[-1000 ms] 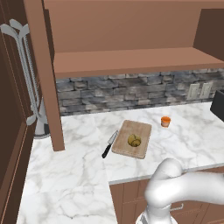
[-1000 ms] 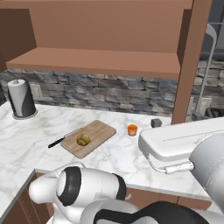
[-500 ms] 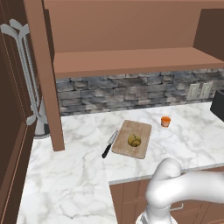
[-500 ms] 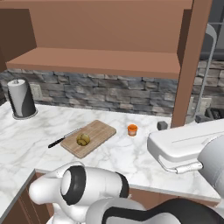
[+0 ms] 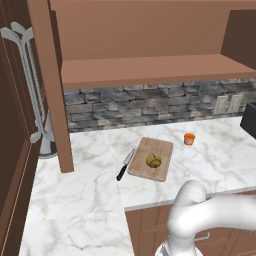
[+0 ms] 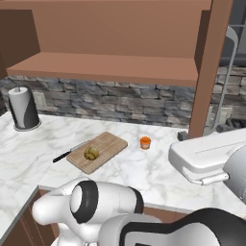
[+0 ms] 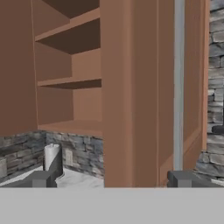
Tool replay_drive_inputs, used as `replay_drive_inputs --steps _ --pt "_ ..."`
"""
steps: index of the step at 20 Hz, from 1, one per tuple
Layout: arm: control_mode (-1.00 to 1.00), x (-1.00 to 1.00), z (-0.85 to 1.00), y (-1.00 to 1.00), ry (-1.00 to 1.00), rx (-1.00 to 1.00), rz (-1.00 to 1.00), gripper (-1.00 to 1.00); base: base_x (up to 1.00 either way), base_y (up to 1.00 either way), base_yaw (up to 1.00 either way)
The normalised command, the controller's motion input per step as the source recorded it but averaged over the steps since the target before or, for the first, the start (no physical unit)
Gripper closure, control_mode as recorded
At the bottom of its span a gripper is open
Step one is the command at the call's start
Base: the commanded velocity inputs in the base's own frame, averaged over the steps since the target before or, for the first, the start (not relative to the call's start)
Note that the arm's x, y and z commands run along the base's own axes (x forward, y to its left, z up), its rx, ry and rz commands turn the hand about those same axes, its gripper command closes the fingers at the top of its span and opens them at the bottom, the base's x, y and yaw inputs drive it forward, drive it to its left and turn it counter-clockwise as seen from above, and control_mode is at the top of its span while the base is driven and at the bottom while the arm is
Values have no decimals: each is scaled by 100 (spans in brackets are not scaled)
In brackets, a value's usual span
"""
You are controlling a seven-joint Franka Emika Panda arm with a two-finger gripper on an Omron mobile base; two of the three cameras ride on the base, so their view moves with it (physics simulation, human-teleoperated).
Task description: Pick the bread, place it on the cutting board, pick the jam, place it on the counter, and close the cabinet.
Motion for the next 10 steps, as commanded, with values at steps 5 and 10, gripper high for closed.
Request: replay_drive_inputs --steps 5,10 --pt "-100 11 -6 -4 0 0 1 -100 0 0 0" --pt "-100 11 -7 -1 0 0 1 -100 0 0 0"
